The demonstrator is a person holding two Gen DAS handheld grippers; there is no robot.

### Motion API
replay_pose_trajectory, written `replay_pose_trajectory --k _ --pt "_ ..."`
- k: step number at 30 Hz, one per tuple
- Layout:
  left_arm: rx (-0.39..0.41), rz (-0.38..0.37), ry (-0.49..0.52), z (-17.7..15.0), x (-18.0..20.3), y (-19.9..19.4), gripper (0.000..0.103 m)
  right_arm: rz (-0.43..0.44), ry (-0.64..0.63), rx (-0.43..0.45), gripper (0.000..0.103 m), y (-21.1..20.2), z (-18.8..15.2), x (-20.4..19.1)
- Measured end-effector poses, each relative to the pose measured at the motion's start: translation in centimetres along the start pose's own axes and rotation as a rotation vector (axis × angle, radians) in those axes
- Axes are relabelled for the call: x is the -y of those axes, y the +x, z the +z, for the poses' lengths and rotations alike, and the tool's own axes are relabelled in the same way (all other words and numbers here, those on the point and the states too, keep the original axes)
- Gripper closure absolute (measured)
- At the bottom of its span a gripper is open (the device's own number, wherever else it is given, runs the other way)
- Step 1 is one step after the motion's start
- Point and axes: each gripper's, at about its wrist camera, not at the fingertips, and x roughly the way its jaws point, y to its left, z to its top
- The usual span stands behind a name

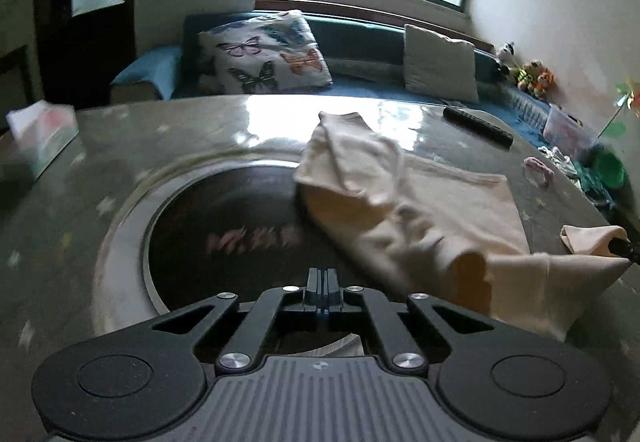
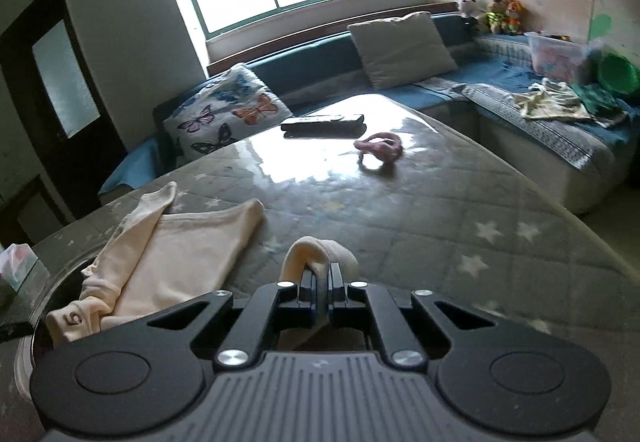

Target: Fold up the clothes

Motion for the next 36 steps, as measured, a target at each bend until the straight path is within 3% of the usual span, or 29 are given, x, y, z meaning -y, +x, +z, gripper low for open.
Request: replay_pose_trajectory --k 8,10,12,15,23,26,28,30,32,36 --pt "0.012 -0.044 0.046 0.9 2.5 -0.6 0.098 -0.072 0.039 0.013 0.098 -2.0 -0.9 2.5" --pt "0.019 -0.069 0.077 1.8 4.0 0.1 0.091 -0.075 0.046 0.004 0.098 -2.3 -1.3 2.9" --pt "0.024 -0.089 0.114 3.0 5.9 1.3 0.073 -0.075 0.053 -0.004 0.098 -2.5 -1.7 3.2" --pt "0.025 -0.115 0.170 4.6 8.7 3.4 0.054 -0.081 0.054 -0.010 0.095 -2.8 -2.1 3.4" --pt "-0.052 -0.114 0.292 6.4 15.4 10.5 0.030 -0.128 0.042 -0.011 0.088 -2.9 -2.3 3.9" --pt "-0.074 -0.078 0.345 5.6 16.7 12.5 0.031 -0.145 0.030 -0.012 0.077 -2.8 -2.3 4.2" --pt "-0.093 -0.058 0.361 5.1 16.7 13.5 0.043 -0.147 0.011 -0.013 0.073 -2.6 -2.2 4.2" --pt "-0.114 -0.053 0.357 4.8 16.3 14.3 0.071 -0.151 -0.009 -0.015 0.067 -2.3 -2.0 4.1" --pt "-0.114 -0.064 0.326 4.8 15.2 14.0 0.086 -0.153 -0.027 -0.019 0.066 -2.0 -1.8 4.0" --pt "-0.079 -0.069 0.273 4.9 13.2 12.2 0.094 -0.172 -0.080 0.007 0.059 -1.8 -1.3 3.6"
